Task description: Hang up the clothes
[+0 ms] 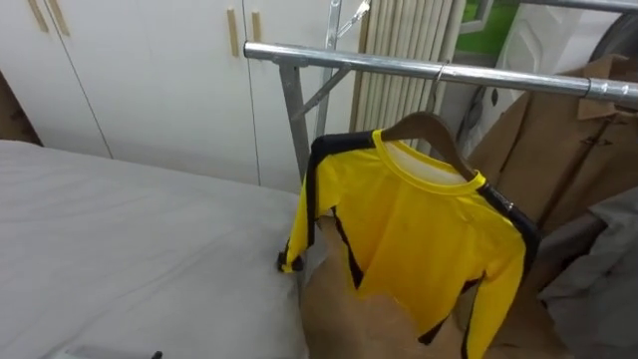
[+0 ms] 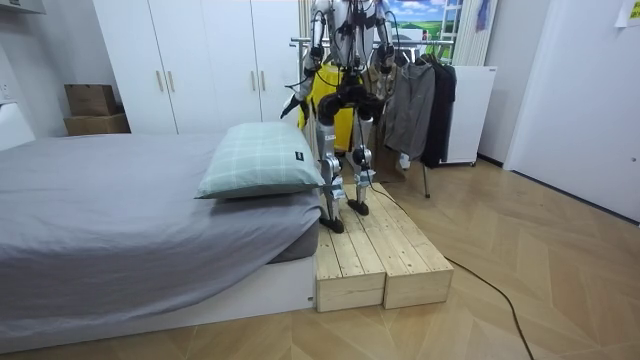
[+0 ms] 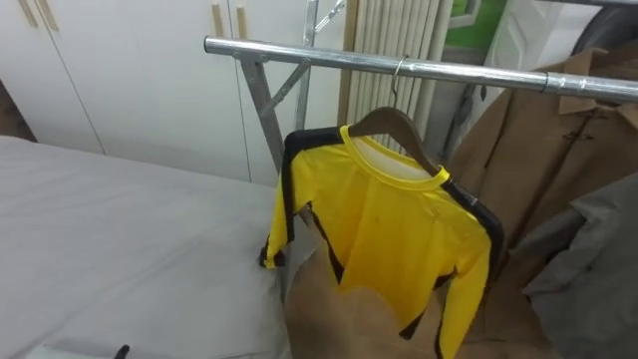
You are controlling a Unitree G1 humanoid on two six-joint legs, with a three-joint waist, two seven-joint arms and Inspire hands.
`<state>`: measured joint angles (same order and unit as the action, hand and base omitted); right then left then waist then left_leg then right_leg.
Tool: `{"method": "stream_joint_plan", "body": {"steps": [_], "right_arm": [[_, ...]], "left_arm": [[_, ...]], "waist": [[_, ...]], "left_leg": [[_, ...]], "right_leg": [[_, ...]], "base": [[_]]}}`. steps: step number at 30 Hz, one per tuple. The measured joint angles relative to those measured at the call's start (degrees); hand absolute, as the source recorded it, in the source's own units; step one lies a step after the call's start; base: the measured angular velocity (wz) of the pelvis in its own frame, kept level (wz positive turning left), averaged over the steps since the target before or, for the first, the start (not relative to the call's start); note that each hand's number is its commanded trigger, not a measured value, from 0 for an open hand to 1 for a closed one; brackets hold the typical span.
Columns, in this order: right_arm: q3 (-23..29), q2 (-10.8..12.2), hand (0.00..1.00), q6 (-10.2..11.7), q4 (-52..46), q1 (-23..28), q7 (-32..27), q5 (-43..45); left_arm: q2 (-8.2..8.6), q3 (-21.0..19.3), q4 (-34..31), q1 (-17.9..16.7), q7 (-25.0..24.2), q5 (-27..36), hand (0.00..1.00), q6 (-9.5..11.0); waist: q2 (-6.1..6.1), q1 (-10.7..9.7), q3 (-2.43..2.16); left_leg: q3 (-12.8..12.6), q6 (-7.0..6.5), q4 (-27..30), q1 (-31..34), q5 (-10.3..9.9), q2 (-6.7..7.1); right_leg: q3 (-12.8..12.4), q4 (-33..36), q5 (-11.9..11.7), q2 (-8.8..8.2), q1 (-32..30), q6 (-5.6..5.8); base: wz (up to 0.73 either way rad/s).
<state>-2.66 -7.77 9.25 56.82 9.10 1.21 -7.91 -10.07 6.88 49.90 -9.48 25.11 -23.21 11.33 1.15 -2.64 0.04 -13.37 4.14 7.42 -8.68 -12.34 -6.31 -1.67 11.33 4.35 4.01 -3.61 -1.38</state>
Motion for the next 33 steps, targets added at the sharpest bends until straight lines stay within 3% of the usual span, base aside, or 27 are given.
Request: {"method": "stream_joint_plan", "body": {"steps": [3,9,18,27,33], "right_arm": [[-0.2,1.0,0.0,0.0,2.8,0.1,1.9,-1.0],[-0.4,1.0,0.0,-0.6,6.4,-0.3,3.8,-3.0],[-0.4,0.7,0.0,-1.9,11.0,-1.3,7.1,-10.1],[3.1,0.8,0.0,-5.0,12.7,0.0,9.5,-16.8],[3.9,0.8,0.0,-5.7,13.8,-0.2,10.2,-17.7]], "left_arm": [[0.78,0.0,2.7,-0.2,-1.0,0.2,0.0,0.0],[1.89,0.0,5.9,-0.4,-2.9,1.2,0.0,0.0],[2.28,-2.2,12.0,1.4,-5.7,1.1,0.0,0.3],[2.61,-6.2,11.9,1.0,-7.5,1.1,0.0,0.2],[2.61,-7.0,12.0,1.0,-8.4,1.1,0.0,0.2]], "waist": [[0.05,-0.2,0.14],[-0.26,-0.2,0.07],[-0.61,0.0,-0.12],[-0.7,-0.1,-0.25],[-0.77,0.0,-0.56]], "left_leg": [[0.0,0.0,-0.1,-0.4,0.0,0.01],[0.8,-0.38,-0.8,-0.4,-0.2,0.06],[0.9,-0.36,-0.8,-0.2,-0.3,0.02],[0.8,-0.24,-1.0,-1.1,-0.5,0.03],[1.0,-0.25,-1.0,-1.1,-0.5,-0.01]], "right_leg": [[0.0,-0.7,0.0,0.02,0.6,0.0],[0.2,-0.7,-0.1,0.13,0.6,-0.03],[0.1,-0.8,-0.2,0.18,0.5,-0.01],[0.0,-0.9,-0.1,0.24,1.1,0.09],[0.2,-0.7,-0.1,0.24,1.2,0.06]], "base": [[0.01],[0.02],[0.0],[-0.02],[0.0]]}}
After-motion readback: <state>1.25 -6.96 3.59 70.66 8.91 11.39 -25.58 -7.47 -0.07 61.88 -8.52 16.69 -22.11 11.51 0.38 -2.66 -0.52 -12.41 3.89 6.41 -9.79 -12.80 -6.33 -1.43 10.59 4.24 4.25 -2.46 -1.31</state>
